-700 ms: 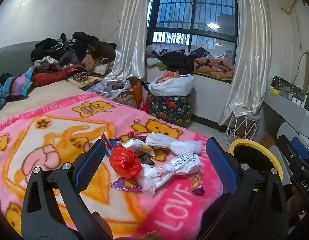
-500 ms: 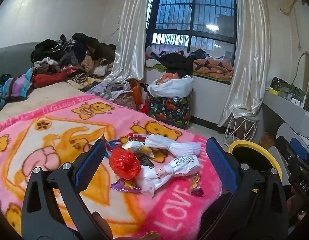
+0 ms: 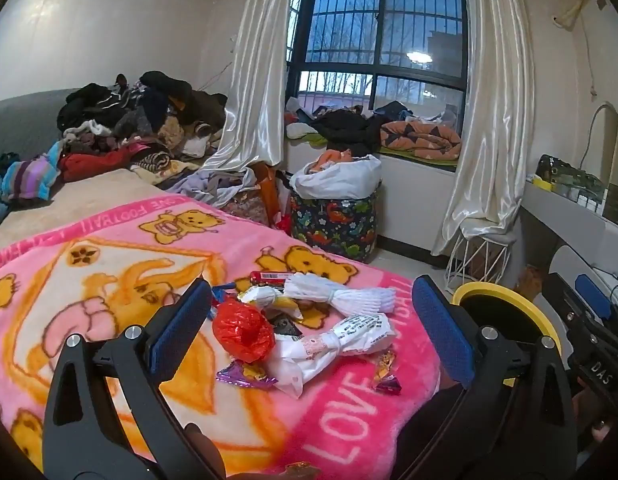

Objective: Collect trash

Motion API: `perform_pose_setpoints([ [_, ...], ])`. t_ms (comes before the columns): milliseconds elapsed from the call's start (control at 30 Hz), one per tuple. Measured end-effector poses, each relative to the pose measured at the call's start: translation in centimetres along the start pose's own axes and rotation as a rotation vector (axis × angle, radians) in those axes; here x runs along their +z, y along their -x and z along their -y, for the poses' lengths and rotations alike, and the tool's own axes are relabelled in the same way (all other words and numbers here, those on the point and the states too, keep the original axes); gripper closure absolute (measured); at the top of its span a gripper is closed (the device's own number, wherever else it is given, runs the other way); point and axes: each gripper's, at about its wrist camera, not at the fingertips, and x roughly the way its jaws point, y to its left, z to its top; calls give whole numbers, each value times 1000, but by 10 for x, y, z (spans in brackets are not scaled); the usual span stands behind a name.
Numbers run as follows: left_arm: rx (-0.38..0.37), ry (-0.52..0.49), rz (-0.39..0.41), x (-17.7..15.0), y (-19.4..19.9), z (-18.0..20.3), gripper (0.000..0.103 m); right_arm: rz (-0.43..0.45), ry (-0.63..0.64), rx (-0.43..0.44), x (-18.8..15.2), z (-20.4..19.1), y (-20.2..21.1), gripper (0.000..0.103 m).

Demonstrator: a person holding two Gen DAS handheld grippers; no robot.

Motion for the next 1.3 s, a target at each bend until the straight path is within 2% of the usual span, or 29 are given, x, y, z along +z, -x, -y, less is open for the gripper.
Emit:
perform_pose_setpoints([
  [1300, -7, -8, 0, 0, 1, 3, 11, -7, -3, 4, 4, 3, -1, 6],
])
